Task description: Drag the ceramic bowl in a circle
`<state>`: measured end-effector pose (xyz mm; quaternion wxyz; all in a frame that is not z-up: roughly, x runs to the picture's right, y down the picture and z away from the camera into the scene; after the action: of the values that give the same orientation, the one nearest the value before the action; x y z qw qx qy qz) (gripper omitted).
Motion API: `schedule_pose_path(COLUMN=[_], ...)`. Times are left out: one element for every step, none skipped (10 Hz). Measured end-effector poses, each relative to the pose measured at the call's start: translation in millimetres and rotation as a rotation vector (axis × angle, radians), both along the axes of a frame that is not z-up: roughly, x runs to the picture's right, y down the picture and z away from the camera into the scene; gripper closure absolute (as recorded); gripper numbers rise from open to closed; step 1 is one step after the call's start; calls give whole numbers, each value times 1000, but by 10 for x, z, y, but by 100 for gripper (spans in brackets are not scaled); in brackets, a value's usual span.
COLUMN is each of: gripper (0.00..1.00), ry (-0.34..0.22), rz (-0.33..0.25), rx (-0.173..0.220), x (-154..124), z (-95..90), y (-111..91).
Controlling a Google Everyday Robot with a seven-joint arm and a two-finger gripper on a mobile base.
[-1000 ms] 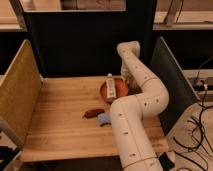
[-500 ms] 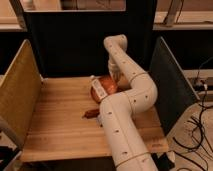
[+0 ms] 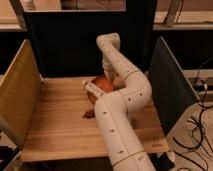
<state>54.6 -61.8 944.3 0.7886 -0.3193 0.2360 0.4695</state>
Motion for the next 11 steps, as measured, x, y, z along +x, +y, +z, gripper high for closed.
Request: schedule_pose_path(gripper=[100,100,100,100,100,100,100,100,100,100,100], ry=[-2,-1,-2,-2,-2,-2,-2,-2,0,8,21], rz=[0,0,0,1,1,2,2,1,-1,5,19], rx=[0,0,-1,-1,-1,-1,-1,-1,-1,-5,-14], x=[-12,-11,-11,-9,-9,-8,-5,-5,-1,26,81], z=[-1,-1,-1,-1,-1,-2,-2,-1,5,23,30], y=[0,0,1,1,2,2,2,2,5,36,76])
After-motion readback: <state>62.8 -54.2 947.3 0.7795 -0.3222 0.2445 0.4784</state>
